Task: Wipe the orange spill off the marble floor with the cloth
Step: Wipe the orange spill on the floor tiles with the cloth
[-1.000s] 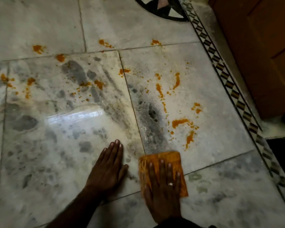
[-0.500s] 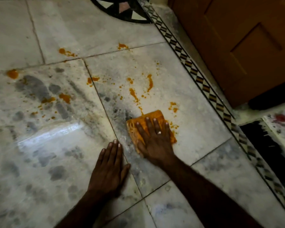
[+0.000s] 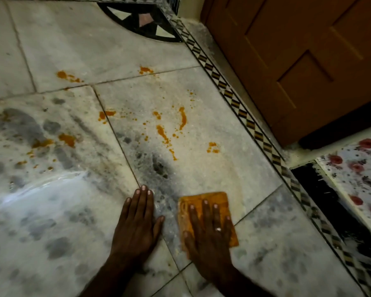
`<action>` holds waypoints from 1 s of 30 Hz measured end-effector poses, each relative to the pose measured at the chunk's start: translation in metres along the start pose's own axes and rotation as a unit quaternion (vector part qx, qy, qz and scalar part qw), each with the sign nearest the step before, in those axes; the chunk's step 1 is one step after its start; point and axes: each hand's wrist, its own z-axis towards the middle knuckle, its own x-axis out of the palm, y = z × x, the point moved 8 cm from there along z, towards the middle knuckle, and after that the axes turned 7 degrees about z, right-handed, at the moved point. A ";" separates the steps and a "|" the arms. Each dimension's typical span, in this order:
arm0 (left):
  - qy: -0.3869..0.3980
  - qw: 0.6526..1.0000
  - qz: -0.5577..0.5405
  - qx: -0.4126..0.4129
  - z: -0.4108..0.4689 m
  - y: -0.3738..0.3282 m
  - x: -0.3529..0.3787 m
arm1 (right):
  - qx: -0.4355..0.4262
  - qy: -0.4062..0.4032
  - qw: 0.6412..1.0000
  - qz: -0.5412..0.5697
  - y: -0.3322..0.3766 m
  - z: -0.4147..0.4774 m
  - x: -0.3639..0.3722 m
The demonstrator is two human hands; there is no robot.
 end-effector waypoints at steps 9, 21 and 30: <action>0.009 1.000 -0.006 0.015 0.005 -0.002 0.002 | 0.033 0.050 0.998 -0.011 -0.054 0.146 -0.023; 0.055 0.998 -0.014 0.013 -0.014 0.000 0.000 | 0.204 0.031 0.978 0.019 -0.104 0.013 -0.014; 0.041 0.999 -0.013 0.024 -0.015 -0.002 0.005 | 0.174 0.067 0.981 0.052 0.026 -0.080 0.013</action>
